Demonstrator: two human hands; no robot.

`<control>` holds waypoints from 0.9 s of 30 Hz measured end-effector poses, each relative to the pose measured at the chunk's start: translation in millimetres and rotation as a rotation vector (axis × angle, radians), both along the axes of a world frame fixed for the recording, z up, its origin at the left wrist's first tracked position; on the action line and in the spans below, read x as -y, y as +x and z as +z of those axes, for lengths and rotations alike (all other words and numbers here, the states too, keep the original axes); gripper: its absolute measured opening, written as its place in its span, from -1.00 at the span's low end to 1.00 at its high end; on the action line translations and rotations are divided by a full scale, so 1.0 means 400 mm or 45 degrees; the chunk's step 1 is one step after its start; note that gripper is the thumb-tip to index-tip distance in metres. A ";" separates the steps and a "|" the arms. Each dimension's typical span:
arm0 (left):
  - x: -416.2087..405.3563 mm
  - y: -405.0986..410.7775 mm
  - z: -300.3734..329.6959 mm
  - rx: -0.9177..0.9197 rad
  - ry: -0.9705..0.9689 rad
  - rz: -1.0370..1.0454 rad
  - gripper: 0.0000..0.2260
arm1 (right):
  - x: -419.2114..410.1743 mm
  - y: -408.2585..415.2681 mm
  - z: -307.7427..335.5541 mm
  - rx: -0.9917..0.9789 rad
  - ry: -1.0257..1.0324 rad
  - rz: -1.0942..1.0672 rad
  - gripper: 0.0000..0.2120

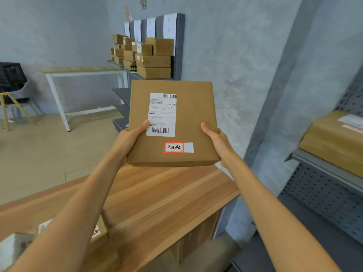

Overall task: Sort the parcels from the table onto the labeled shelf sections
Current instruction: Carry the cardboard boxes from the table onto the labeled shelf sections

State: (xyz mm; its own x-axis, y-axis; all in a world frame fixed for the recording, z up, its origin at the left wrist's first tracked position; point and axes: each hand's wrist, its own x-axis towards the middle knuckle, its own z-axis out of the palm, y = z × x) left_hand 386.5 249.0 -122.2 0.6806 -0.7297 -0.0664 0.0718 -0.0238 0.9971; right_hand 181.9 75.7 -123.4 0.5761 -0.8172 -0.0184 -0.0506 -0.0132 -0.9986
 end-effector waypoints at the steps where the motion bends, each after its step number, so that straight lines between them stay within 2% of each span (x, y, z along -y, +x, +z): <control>1: -0.016 -0.014 0.006 0.012 -0.007 0.002 -0.35 | -0.028 -0.022 0.002 -0.002 -0.004 -0.033 -0.42; 5: -0.062 -0.088 0.051 0.046 0.014 -0.001 -0.51 | -0.129 -0.113 0.034 -0.007 -0.046 -0.182 -0.35; 7: -0.073 -0.125 0.076 0.071 0.009 -0.036 -0.55 | -0.168 -0.160 0.059 -0.006 -0.065 -0.258 -0.38; 11: -0.081 -0.191 0.110 0.072 -0.026 -0.187 -0.51 | -0.229 -0.259 0.100 -0.003 -0.087 -0.367 -0.37; 15: -0.076 -0.270 0.137 0.064 -0.027 -0.328 -0.47 | -0.276 -0.368 0.136 0.021 -0.074 -0.455 -0.44; 24: -0.070 -0.502 0.170 0.079 -0.044 -0.609 -0.49 | -0.386 -0.647 0.171 -0.004 -0.065 -0.667 -0.34; 27: -0.079 -0.595 0.176 0.086 -0.043 -0.698 -0.39 | -0.437 -0.753 0.181 -0.016 -0.074 -0.745 -0.39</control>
State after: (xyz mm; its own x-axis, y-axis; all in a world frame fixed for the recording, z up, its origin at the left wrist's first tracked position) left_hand 148.7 280.5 -51.7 0.2025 -0.9793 -0.0066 -0.0060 -0.0080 1.0000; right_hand -119.3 250.3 -51.0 0.0288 -0.9991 0.0325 -0.0778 -0.0346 -0.9964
